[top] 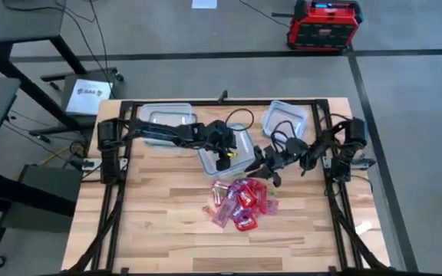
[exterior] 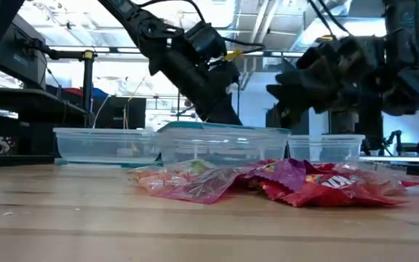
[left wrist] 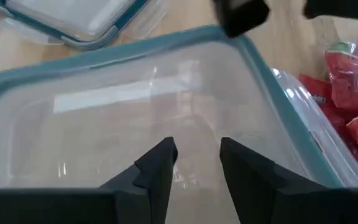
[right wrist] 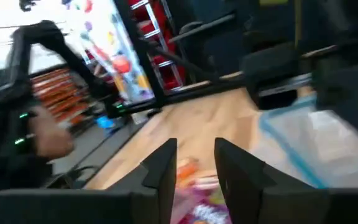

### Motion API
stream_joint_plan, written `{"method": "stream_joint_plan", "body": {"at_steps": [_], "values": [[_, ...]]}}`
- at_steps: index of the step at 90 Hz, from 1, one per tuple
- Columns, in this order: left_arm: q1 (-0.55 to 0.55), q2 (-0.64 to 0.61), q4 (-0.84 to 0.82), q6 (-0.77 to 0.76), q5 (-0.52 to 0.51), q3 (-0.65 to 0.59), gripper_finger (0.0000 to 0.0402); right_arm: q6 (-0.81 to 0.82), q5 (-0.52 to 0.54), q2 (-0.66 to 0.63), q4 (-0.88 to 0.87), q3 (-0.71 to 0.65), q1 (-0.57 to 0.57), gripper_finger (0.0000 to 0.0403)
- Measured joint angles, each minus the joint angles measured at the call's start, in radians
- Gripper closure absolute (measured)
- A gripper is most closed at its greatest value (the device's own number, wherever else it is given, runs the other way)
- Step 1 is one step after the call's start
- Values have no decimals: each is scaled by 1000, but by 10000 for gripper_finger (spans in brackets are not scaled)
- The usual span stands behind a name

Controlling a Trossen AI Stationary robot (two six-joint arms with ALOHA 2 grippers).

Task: Sort candy
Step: Open the bottom left transparent bin

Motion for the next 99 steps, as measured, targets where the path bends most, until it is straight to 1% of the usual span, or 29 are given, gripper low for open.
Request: {"method": "stream_joint_plan", "body": {"at_steps": [9, 19, 26, 30, 37, 47, 54, 59, 65, 74, 88, 99], "values": [[0, -25, -5, 0, 2, -2, 279, -26, 4, -15, -9, -2, -2, 312], [0, -70, -8, 3, 4, -7, 279, -92, 18, -68, -33, -2, -1, 312], [0, -115, -15, -9, 6, -9, 279, -144, 55, -121, -110, -2, -2, 312], [-1, -147, -28, -20, 6, -10, 279, -174, 88, -159, -183, 6, -3, 312], [-3, -208, -33, -68, 6, -11, 279, -243, 135, -230, -373, 42, -4, 312], [-11, -311, -73, -182, 5, -7, 279, -377, 235, -313, -752, 144, -4, 312], [-26, -361, -153, -243, -5, -6, 279, -460, 340, -342, -1027, 246, -5, 312], [-40, -385, -236, -280, -22, -6, 279, -526, 375, -341, -1179, 317, -16, 312], [-64, -389, -334, -316, -71, -6, 279, -590, 378, -322, -1305, 388, -36, 312], [-100, -376, -448, -353, -154, -14, 279, -619, 380, -278, -1393, 469, -67, 312], [-120, -300, -427, -391, -173, -73, 279, -620, 380, -214, -1469, 526, -109, 312], [-101, -247, -402, -356, -215, -76, 279, -622, 386, -198, -1565, 535, -114, 312]]}}
